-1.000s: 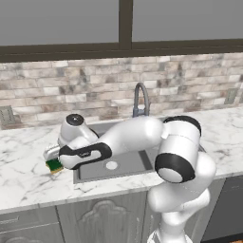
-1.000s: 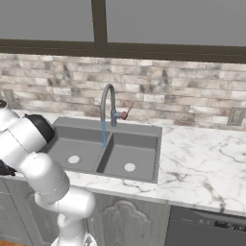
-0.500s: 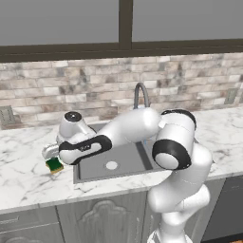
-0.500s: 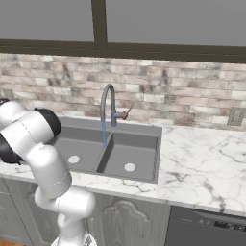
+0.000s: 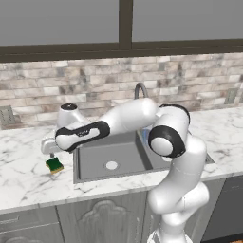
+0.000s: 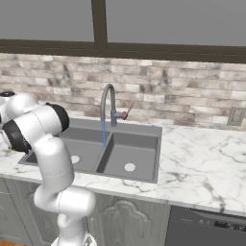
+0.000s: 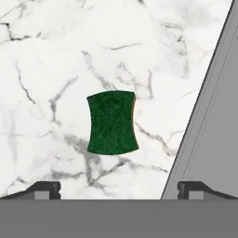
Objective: Soak the sponge with water for a few seconds and then drop it inside the sink.
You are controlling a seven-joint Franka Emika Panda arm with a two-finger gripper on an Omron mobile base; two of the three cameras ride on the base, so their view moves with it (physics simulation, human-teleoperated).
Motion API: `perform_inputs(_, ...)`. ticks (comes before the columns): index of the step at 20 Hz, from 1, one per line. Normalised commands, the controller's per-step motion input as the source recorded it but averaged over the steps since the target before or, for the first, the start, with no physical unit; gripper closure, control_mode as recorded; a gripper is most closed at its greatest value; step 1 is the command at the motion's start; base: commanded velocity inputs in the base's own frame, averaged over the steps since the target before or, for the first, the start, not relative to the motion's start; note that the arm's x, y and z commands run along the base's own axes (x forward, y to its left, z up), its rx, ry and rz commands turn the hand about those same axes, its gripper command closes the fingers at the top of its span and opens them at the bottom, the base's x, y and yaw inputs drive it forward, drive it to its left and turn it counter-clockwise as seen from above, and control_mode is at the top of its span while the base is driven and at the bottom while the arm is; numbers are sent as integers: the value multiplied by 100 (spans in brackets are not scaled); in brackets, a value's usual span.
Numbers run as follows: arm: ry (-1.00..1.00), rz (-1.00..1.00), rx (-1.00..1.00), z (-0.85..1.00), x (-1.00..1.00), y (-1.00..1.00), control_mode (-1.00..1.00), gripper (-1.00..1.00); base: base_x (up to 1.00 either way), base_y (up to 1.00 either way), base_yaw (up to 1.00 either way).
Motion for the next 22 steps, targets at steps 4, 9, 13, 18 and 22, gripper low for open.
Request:
perform_inputs(4,11,-4,-9,0,0,0,-100,-100,0,0,0)
perform_inputs(9,2,-4,-5,-4,5,7,-100,-100,0,0,0)
perform_inputs(13,0,-1,0,-7,12,14,-100,-100,0,0,0)
perform_inputs(18,-1,-1,0,-22,21,16,-100,-100,0,0,0)
perform_inputs(22,-1,-1,0,-26,27,8,-100,-100,0,0,0)
